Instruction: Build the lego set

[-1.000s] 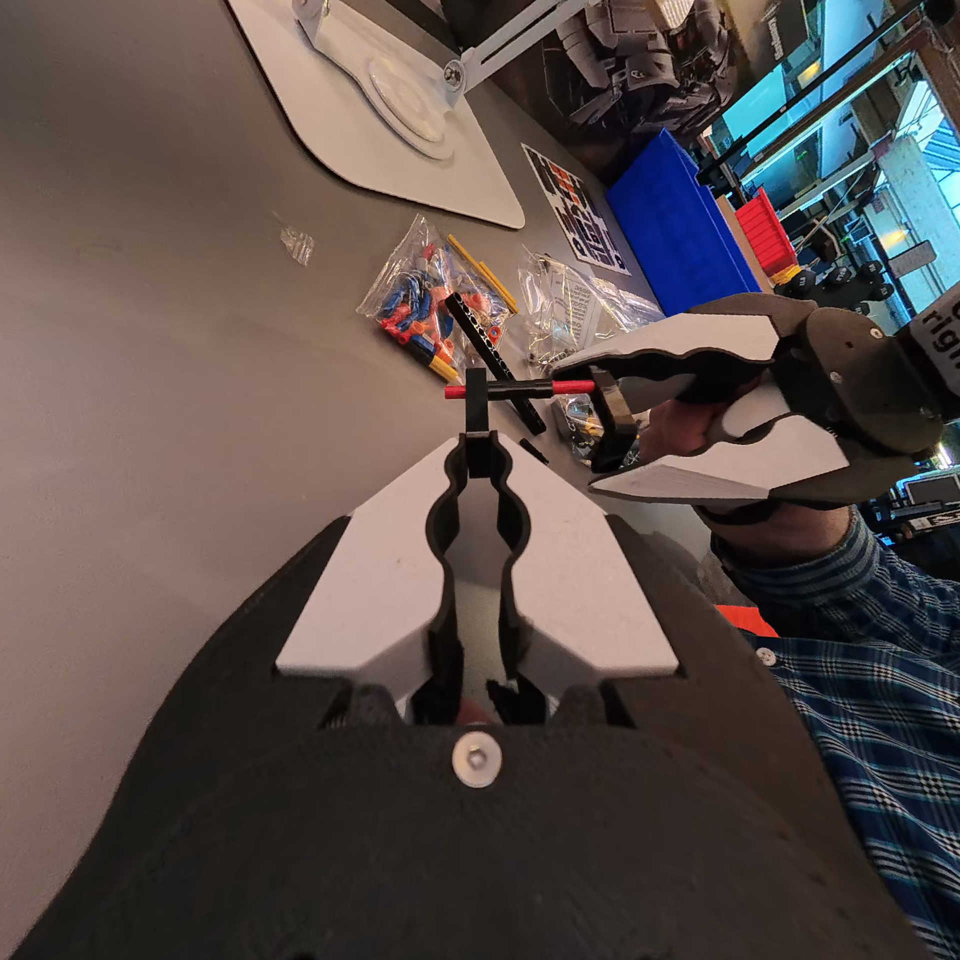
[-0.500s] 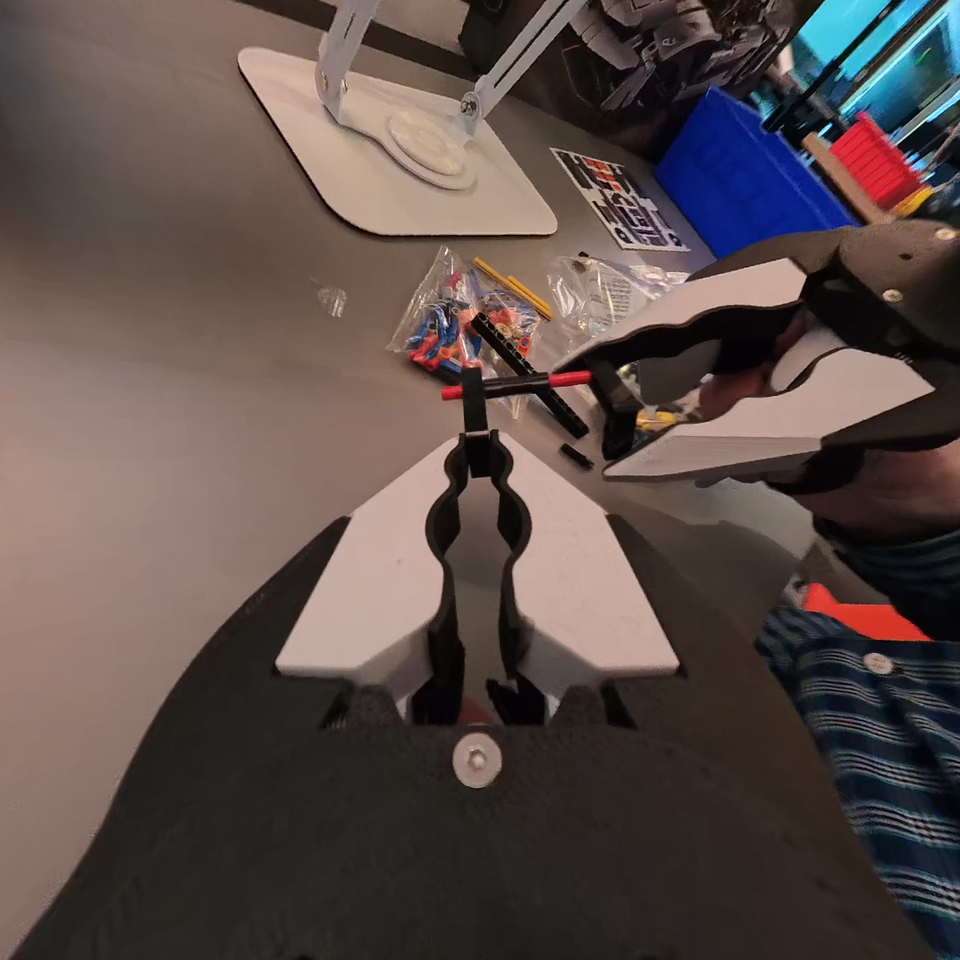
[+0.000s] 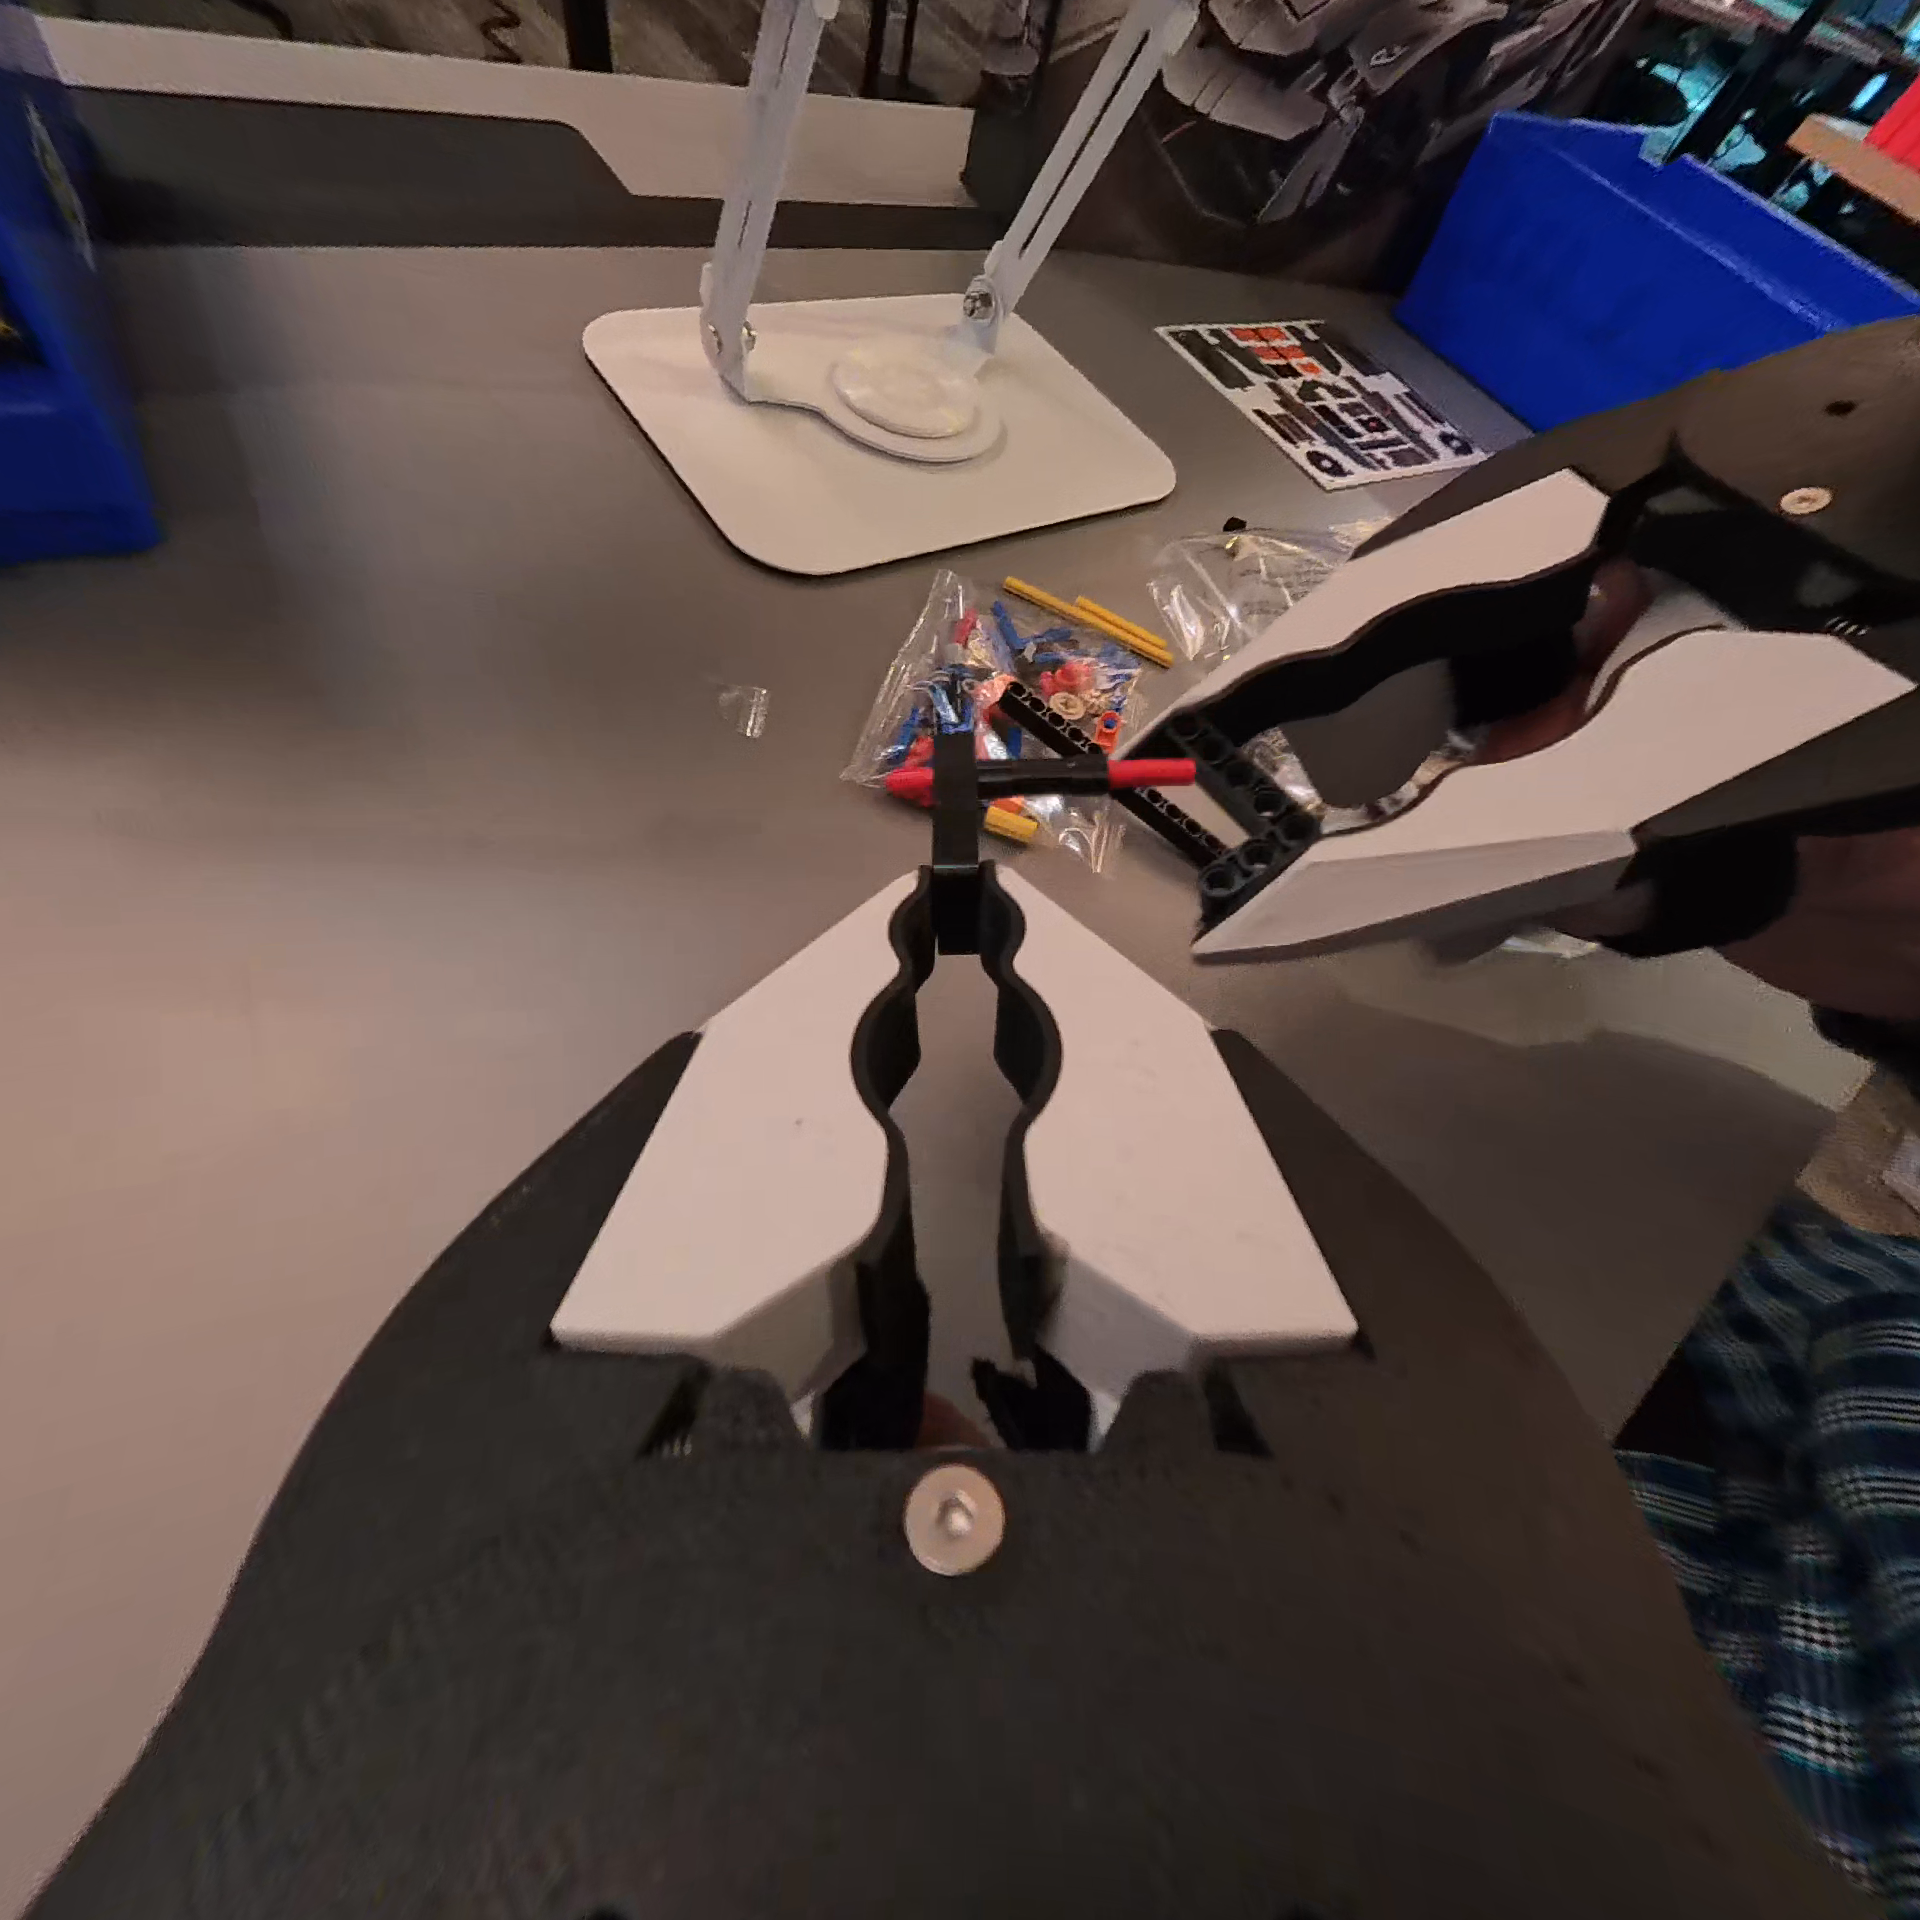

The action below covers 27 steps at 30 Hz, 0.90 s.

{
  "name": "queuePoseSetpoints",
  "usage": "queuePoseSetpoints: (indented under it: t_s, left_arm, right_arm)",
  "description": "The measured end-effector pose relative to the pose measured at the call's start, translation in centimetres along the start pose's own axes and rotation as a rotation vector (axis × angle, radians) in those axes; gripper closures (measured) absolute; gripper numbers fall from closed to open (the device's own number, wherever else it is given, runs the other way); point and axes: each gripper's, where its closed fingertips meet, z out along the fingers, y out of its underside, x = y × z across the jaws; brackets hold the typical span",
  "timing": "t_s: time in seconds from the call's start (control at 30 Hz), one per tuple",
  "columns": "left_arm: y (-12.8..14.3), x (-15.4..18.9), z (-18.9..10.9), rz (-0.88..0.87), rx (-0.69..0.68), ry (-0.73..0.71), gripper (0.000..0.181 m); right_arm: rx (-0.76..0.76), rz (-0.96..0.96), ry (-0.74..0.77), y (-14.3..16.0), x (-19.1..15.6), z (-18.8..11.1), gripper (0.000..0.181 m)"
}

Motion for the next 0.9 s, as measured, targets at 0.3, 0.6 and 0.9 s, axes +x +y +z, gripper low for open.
queuePoseSetpoints:
  t_s: [0.3, 0.6, 0.9]
  left_arm:
    - [2.2, -2.0, -0.7, 0.219, -0.143, -0.120, 0.176]
    - [4.7, -2.3, -0.3, 0.281, -0.248, -0.120, 0.176]
    - [4.3, -2.6, -0.6, 0.340, -0.237, -0.144, 0.176]
  right_arm:
    - [-0.173, 0.004, -0.025, 4.0, -0.8, 2.9, 0.139]
    - [-0.347, -0.093, 0.068, 6.1, -1.0, 5.0, 0.139]
    - [-0.323, -0.031, 0.030, 5.8, -1.4, 3.7, 0.125]
